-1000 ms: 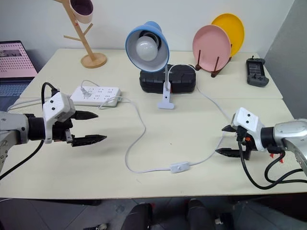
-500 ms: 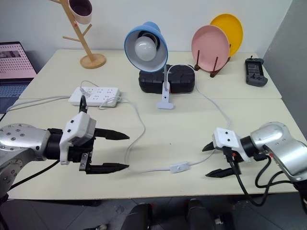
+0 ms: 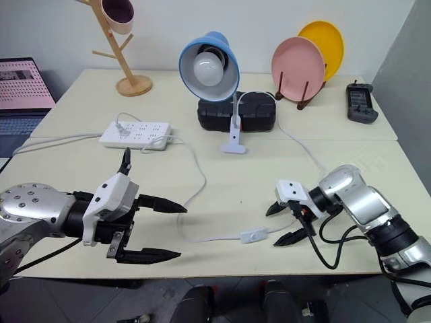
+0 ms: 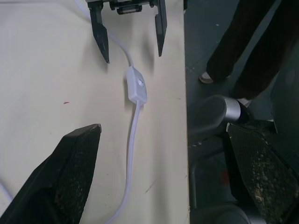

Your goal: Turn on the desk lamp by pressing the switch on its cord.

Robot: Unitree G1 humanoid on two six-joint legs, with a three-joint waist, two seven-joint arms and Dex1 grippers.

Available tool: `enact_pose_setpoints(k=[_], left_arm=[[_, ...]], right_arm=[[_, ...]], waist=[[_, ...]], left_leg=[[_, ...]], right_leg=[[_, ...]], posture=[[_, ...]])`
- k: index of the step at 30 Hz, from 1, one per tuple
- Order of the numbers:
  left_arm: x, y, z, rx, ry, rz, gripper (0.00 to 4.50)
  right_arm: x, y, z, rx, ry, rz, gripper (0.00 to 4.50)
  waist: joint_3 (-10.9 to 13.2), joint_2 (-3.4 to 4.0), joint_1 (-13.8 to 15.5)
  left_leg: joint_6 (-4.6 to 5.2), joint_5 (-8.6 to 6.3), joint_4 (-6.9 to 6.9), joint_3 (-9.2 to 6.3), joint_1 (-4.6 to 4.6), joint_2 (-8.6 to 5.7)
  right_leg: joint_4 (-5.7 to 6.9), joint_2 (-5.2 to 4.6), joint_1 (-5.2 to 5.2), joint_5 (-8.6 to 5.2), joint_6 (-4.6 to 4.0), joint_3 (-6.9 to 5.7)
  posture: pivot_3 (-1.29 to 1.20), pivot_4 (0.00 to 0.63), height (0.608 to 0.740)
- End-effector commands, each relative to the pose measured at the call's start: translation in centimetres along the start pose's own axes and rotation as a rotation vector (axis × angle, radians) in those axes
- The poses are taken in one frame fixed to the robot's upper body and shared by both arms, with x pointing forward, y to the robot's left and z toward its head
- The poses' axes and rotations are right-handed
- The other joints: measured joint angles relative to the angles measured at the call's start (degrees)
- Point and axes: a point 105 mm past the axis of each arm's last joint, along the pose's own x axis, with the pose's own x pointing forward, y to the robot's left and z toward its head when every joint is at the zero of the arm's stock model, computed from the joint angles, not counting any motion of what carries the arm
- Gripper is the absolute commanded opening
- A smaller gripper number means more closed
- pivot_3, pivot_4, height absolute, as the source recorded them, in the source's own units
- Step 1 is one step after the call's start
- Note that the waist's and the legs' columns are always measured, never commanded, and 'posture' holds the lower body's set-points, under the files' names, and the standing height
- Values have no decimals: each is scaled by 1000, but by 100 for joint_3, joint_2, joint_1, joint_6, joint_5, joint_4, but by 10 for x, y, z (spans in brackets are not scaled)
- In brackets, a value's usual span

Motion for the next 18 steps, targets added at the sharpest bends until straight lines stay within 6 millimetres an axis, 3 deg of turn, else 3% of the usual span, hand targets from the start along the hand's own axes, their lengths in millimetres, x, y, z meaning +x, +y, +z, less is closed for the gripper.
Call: enact_pose_setpoints(k=[1, 12, 18], left_arm=[[-3, -1, 4, 41, 10, 17, 4487], [0, -4, 4, 42, 8, 13, 4487], [0, -5, 3, 41, 11, 8, 4500]], right_arm=[[2, 10, 7, -2, -8, 103, 4500], [19, 4, 12, 18, -18, 153, 4500], [19, 1, 8, -9, 17, 160, 3363]], waist=[[0, 0, 0], [0, 0, -1], [0, 0, -1]], left_leg=[[0, 0, 0, 0, 0, 0], [0, 0, 0, 0, 0, 0], [0, 0, -1, -1, 0, 0]], right_leg=[[0, 0, 0, 0, 0, 0], [-1, 0, 0, 0, 0, 0], [-1, 0, 0, -1, 2, -1]], posture=[[0, 150, 740], [0, 150, 740], [0, 150, 740]])
